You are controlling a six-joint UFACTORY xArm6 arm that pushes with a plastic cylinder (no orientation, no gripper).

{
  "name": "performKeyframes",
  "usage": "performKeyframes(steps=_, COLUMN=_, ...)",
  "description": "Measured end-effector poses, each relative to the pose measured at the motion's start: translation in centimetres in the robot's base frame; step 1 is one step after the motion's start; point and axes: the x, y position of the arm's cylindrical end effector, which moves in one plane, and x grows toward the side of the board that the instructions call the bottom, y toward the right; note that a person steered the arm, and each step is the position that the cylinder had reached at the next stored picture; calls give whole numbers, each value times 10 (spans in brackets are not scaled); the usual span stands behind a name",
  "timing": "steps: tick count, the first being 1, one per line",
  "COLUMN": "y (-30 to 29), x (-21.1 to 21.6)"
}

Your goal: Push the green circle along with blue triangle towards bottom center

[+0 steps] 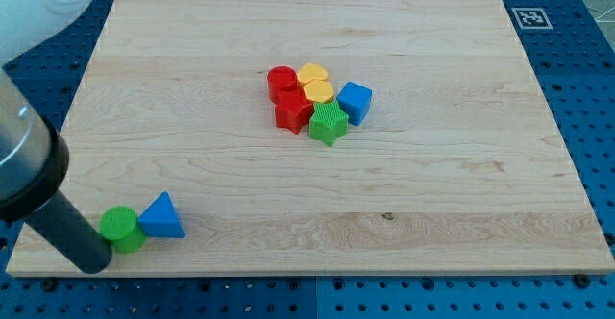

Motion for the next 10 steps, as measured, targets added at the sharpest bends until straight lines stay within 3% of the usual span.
performKeyframes(steps=2, y=11, x=-8)
performKeyframes(steps=4, y=-19, x=-11)
performKeyframes(steps=6, y=-43, x=-55)
performKeyframes(steps=10, y=5, x=-34)
